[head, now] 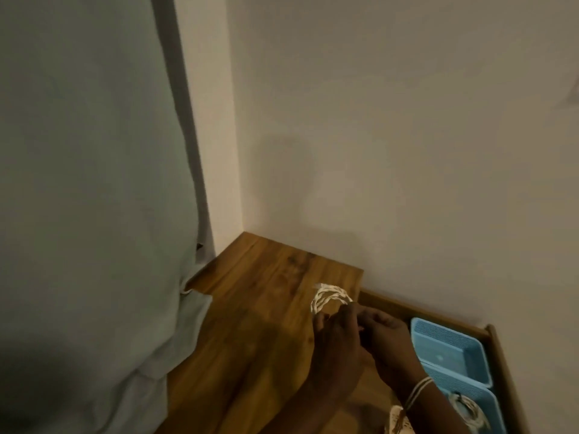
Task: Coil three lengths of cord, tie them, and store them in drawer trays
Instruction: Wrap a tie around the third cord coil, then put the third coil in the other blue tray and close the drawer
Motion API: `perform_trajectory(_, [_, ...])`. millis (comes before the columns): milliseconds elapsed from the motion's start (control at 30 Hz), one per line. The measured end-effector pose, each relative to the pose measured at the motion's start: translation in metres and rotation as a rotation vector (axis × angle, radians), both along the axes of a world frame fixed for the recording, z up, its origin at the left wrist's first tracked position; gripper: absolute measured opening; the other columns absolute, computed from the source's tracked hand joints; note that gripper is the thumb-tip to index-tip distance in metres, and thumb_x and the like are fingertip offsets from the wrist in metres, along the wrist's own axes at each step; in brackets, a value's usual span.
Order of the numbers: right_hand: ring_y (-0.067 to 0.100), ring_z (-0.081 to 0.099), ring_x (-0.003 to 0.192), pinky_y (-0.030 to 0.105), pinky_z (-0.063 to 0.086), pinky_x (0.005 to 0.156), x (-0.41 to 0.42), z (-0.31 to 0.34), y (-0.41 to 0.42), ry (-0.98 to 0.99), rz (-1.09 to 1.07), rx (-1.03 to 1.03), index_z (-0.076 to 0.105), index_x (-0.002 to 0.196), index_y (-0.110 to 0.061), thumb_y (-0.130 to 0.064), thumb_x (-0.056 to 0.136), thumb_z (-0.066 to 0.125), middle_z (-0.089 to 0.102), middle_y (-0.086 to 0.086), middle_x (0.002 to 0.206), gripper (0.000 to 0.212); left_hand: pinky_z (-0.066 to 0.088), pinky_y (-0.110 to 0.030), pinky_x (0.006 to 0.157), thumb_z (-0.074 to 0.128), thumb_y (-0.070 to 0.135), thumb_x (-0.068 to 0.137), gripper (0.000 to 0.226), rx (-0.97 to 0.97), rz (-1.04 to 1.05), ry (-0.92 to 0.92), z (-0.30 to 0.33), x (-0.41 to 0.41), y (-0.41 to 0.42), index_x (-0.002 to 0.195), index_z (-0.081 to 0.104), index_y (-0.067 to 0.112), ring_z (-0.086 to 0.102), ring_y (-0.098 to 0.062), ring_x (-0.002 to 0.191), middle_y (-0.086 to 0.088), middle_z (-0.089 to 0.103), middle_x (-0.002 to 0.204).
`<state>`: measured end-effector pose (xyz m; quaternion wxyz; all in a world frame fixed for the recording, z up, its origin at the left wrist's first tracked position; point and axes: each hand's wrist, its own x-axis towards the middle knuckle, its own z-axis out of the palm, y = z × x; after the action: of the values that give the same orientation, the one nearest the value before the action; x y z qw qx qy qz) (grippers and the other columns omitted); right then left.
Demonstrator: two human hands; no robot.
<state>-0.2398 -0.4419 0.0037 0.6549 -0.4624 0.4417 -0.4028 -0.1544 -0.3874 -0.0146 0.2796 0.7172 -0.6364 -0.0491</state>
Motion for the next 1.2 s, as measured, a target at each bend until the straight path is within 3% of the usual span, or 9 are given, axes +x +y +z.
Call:
perform_trajectory(167, [0.02,0.074,0.093,0.04,0.06,0.083,-0.043,-0.039,-0.045,0.079,-0.22,-0.09,0.075,0.107,-0.019,-0.017,0.093,0.065,0.078,0.003,0.097,0.018,0.038,-0.016,0.104,0.055,0.005,0.092,0.07,0.149,-0.056,0.478,-0.008,-0.059,-0.05,0.147,0.02,0.03,0.042,-0.012,0.134,0.005,0.041,0.147])
perform_trajectory(267, [0.013,0.071,0.094,0.028,0.058,0.08,-0.077,-0.06,-0.08,0.207,-0.25,-0.218,0.072,0.116,-0.021,-0.019,0.093,0.065,0.077,-0.001,0.102,0.024,0.031,-0.007,0.104,0.05,0.002,0.096,0.071,0.233,-0.149,0.625,-0.015,-0.089,-0.08,0.15,0.013,0.029,0.03,-0.002,0.135,0.012,0.026,0.152])
perform_trajectory(367, [0.001,0.07,0.092,0.021,0.057,0.082,-0.123,-0.088,-0.12,0.3,-0.239,-0.253,0.071,0.117,-0.022,-0.017,0.093,0.064,0.076,-0.01,0.1,0.025,0.023,0.011,0.089,0.051,0.007,0.098,0.066,0.27,-0.2,0.598,-0.038,-0.121,-0.121,0.15,0.016,0.027,0.027,0.004,0.129,0.016,0.024,0.147])
perform_trajectory(567, [0.015,0.074,0.088,0.026,0.059,0.077,-0.207,-0.127,-0.176,0.305,-0.242,-0.129,0.075,0.103,-0.024,-0.007,0.093,0.064,0.079,0.0,0.092,0.023,0.053,-0.019,0.09,0.06,-0.003,0.09,0.063,0.542,-0.234,1.011,-0.078,-0.166,-0.2,0.133,0.033,0.034,0.053,-0.006,0.12,0.013,0.052,0.13])
perform_trajectory(700, [0.03,0.073,0.074,0.036,0.062,0.067,-0.247,-0.153,-0.214,0.415,-0.245,-0.079,0.074,0.102,-0.016,-0.007,0.095,0.06,0.077,0.006,0.08,0.018,0.061,-0.028,0.068,0.072,0.007,0.084,0.03,0.457,-0.025,0.913,-0.084,-0.165,-0.249,0.109,0.059,0.019,0.073,-0.012,0.082,0.001,0.073,0.096])
perform_trajectory(767, [0.023,0.073,0.084,0.031,0.061,0.075,-0.26,-0.17,-0.235,0.476,-0.236,-0.056,0.073,0.102,-0.018,-0.007,0.094,0.06,0.076,0.001,0.088,0.02,0.058,-0.023,0.064,0.076,0.018,0.082,0.025,0.411,0.004,0.751,-0.099,-0.162,-0.274,0.101,0.059,0.022,0.07,-0.012,0.081,0.004,0.069,0.092])
perform_trajectory(900, [0.026,0.072,0.083,0.044,0.06,0.081,-0.272,-0.203,-0.277,0.57,-0.202,-0.038,0.074,0.105,-0.014,-0.006,0.092,0.059,0.076,0.004,0.091,0.021,0.051,-0.021,0.069,0.073,0.032,0.085,0.047,0.781,-0.119,0.783,-0.15,-0.182,-0.322,0.127,0.054,0.019,0.061,-0.012,0.098,0.005,0.062,0.115])
perform_trajectory(1033, [0.017,0.07,0.086,0.036,0.058,0.086,-0.273,-0.23,-0.309,0.682,-0.228,-0.038,0.073,0.107,-0.008,0.001,0.091,0.055,0.075,0.01,0.097,0.025,0.057,-0.031,0.074,0.062,0.016,0.094,0.008,0.866,-0.108,0.984,-0.197,-0.204,-0.354,0.097,0.069,0.013,0.063,-0.014,0.074,-0.009,0.071,0.092])
perform_trajectory(1200, [0.026,0.068,0.088,0.025,0.047,0.075,-0.274,-0.254,-0.33,0.886,-0.188,-0.041,0.072,0.101,-0.001,0.001,0.09,0.057,0.074,0.014,0.098,0.019,0.055,-0.036,0.078,0.06,0.009,0.092,0.013,0.898,-0.043,1.011,-0.229,-0.222,-0.38,0.083,0.069,0.011,0.058,-0.02,0.072,-0.011,0.065,0.077])
